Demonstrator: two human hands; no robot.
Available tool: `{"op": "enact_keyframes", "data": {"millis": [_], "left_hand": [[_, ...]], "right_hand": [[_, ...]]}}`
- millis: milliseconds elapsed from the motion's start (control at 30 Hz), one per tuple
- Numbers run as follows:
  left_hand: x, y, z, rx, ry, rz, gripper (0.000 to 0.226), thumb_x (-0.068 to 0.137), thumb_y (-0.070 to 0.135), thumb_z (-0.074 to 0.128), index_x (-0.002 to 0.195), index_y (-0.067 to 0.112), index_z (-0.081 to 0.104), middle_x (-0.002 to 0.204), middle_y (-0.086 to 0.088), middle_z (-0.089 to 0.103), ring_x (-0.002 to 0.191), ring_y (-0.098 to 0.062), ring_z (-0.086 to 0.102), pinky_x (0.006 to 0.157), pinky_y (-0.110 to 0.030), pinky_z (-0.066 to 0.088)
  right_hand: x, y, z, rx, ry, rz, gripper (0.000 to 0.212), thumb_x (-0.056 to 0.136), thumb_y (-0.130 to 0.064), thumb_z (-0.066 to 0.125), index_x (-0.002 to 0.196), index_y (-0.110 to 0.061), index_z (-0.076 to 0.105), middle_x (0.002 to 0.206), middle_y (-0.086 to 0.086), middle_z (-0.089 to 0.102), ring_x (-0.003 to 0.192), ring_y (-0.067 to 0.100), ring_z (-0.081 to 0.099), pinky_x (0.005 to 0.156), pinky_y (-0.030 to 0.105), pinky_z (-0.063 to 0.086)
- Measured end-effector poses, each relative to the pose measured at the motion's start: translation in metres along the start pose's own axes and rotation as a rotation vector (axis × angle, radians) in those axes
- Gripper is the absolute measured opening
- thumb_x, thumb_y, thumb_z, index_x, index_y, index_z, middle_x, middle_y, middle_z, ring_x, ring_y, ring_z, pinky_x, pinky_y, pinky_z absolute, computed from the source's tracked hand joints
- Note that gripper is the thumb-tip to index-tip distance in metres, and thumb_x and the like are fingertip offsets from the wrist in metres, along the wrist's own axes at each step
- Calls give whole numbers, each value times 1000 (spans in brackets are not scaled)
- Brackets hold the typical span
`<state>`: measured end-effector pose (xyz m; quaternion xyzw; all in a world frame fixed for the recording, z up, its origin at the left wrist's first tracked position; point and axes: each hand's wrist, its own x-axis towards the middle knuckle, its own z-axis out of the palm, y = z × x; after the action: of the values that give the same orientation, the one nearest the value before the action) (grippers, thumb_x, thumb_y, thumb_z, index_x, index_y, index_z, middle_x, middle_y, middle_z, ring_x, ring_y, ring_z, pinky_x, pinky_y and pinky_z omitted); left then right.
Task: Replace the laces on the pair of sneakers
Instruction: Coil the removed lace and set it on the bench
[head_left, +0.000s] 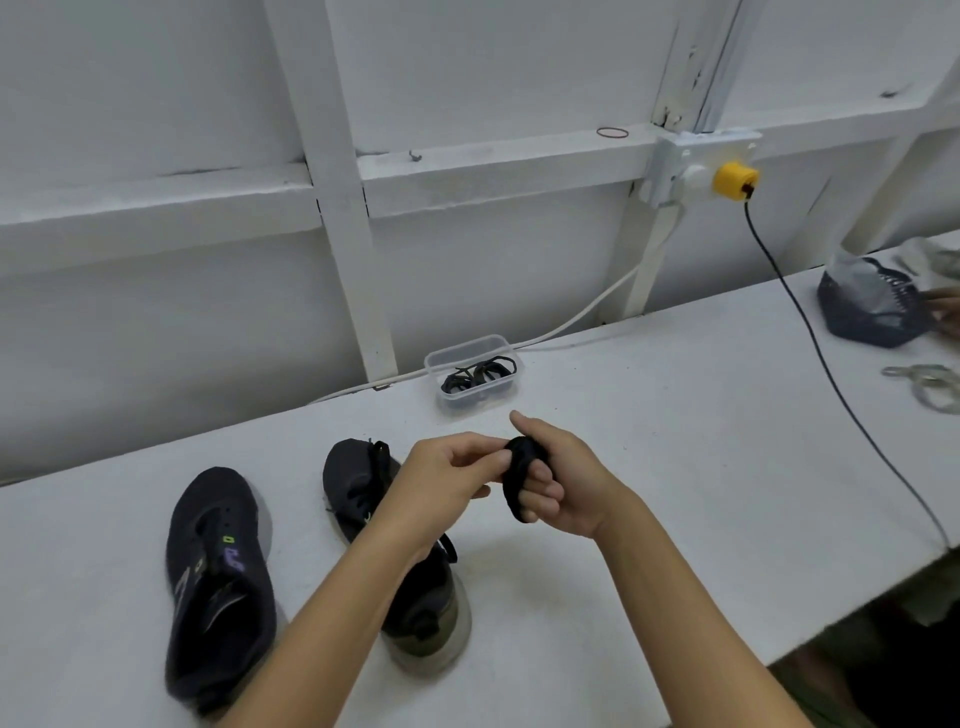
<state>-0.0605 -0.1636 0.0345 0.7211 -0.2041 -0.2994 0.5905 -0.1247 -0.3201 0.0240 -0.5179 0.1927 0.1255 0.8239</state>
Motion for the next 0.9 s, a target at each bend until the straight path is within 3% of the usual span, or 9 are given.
{"op": "enact_keyframes", "data": {"millis": [100, 200, 267, 400, 667, 733, 800, 900], "left_hand": [[7, -6, 12, -26, 47, -47, 9, 95, 17, 67, 100, 17, 74, 94, -2, 78, 96, -22, 73, 90, -33, 57], [16, -17, 27, 43, 128, -73, 8, 97, 20, 63, 97, 18, 71, 91, 0, 77, 92, -18, 74, 92, -36, 55], [19, -24, 35, 64, 178, -97, 9, 97, 21, 60, 95, 20, 69, 88, 3, 77, 88, -14, 73, 85, -31, 55], [21, -33, 47, 147, 249, -97, 10, 99, 21, 56, 95, 24, 65, 89, 8, 73, 81, -3, 68, 63, -8, 44], [33, -37, 48, 165, 339, -111, 13, 101, 17, 53, 97, 24, 63, 95, 8, 68, 86, -3, 64, 60, -7, 44], [37, -39, 47, 146, 333, -152, 13, 101, 19, 53, 97, 25, 64, 97, 7, 70, 90, -9, 67, 70, -12, 49], [42, -39, 46, 70, 285, -224, 17, 102, 20, 50, 99, 22, 66, 101, 0, 72, 96, -19, 69, 85, -31, 57], [48, -37, 41, -113, 186, -290, 21, 102, 22, 51, 97, 14, 70, 104, -9, 74, 97, -24, 73, 89, -40, 60]], "right_hand": [[4, 7, -2, 36, 147, 3, 66, 102, -44, 49, 41, -20, 35, 35, -1, 21, 31, 16, 26, 44, 25, 39], [10, 14, -1, 65, 304, -1, 65, 101, -41, 52, 41, -20, 38, 39, -1, 22, 34, 16, 27, 42, 25, 37], [14, 19, -1, 72, 377, -5, 64, 103, -39, 51, 43, -19, 40, 41, -1, 25, 35, 16, 29, 42, 24, 35], [21, 25, -1, 34, 480, -4, 52, 104, -40, 44, 59, -15, 38, 47, -1, 31, 38, 15, 28, 42, 24, 30], [42, 28, 4, -9, 583, -33, 45, 103, -36, 40, 64, -13, 41, 47, 0, 37, 36, 14, 29, 41, 23, 25], [45, 27, 1, -35, 570, -19, 46, 104, -36, 39, 64, -14, 40, 46, -1, 37, 35, 13, 29, 41, 23, 26], [46, 25, -4, -53, 540, -7, 48, 106, -36, 37, 62, -15, 37, 44, -4, 33, 36, 12, 27, 41, 24, 25], [44, 22, -16, -31, 497, -1, 48, 107, -36, 35, 63, -17, 33, 46, -5, 28, 39, 12, 25, 43, 26, 23]]}}
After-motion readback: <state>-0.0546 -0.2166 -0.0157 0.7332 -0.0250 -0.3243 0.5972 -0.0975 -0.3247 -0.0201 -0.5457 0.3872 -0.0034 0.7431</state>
